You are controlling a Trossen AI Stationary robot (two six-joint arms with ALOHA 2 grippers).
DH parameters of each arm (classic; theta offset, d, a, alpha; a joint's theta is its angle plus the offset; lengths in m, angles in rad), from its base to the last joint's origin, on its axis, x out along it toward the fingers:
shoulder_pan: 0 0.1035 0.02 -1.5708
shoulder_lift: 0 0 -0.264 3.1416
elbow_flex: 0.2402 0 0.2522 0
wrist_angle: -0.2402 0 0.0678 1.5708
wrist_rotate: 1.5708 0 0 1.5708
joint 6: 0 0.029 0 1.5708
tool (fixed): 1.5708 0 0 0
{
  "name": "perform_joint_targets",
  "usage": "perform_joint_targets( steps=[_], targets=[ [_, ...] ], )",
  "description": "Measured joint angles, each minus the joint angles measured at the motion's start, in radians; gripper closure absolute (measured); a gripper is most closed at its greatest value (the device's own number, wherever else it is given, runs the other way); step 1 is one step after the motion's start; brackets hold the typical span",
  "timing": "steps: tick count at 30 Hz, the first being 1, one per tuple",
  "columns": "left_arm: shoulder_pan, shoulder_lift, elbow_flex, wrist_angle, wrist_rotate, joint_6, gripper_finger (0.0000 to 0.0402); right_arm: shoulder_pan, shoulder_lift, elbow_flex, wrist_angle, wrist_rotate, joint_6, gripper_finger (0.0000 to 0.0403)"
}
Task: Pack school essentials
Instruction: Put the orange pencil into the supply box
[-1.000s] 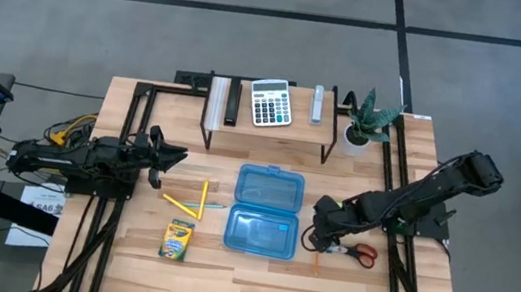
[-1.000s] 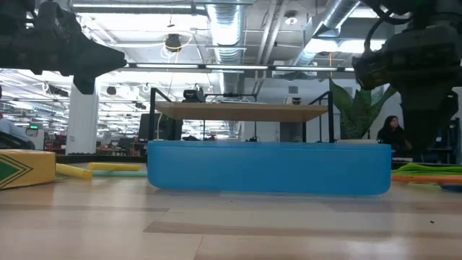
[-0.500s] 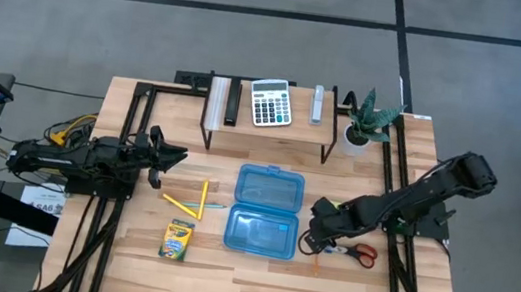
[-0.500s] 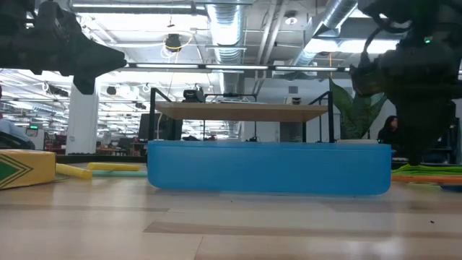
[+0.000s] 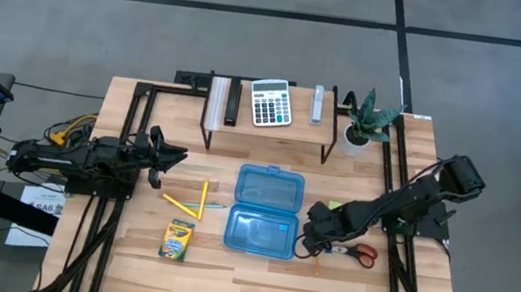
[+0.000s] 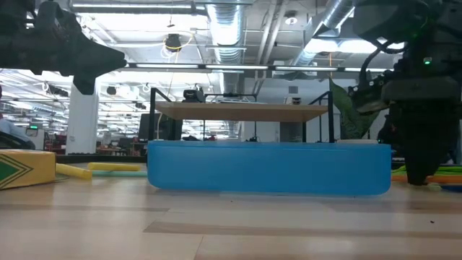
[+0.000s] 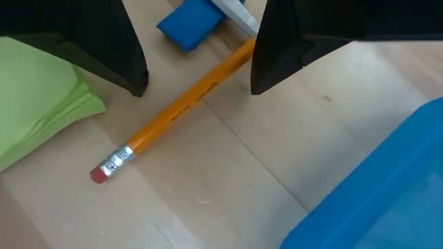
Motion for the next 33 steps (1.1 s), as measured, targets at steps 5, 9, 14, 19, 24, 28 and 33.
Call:
perform_joint_targets(
  steps=[5,9,14,19,24,28,33],
  targets=[
    [0.0,0.0,0.0,0.0,0.0,0.001,0.0329,-0.001,0.002,-0.001,-0.005,-0.006,0.002,0.0165],
    [0.0,0.0,0.0,0.0,0.002,0.001,0.0329,-0.002,-0.004,-0.004,-0.014,-0.027,0.006,0.0216],
    [0.0,0.0,0.0,0.0,0.002,0.001,0.0329,0.0,-0.003,-0.004,-0.008,-0.084,0.019,0.0299],
    [0.0,0.0,0.0,0.0,0.002,0.0,0.0329,-0.001,-0.004,-0.002,-0.006,-0.106,0.019,0.037],
    [0.0,0.0,0.0,0.0,0.002,0.0,0.0329,0.0,-0.02,-0.006,-0.017,-0.11,0.019,0.0388],
    [0.0,0.0,0.0,0.0,0.002,0.0,0.0329,0.0,-0.066,-0.009,-0.065,-0.128,0.026,0.0374],
    [0.0,0.0,0.0,0.0,0.002,-0.001,0.0329,0.001,-0.154,-0.008,-0.074,-0.105,0.034,0.0389]
  ],
)
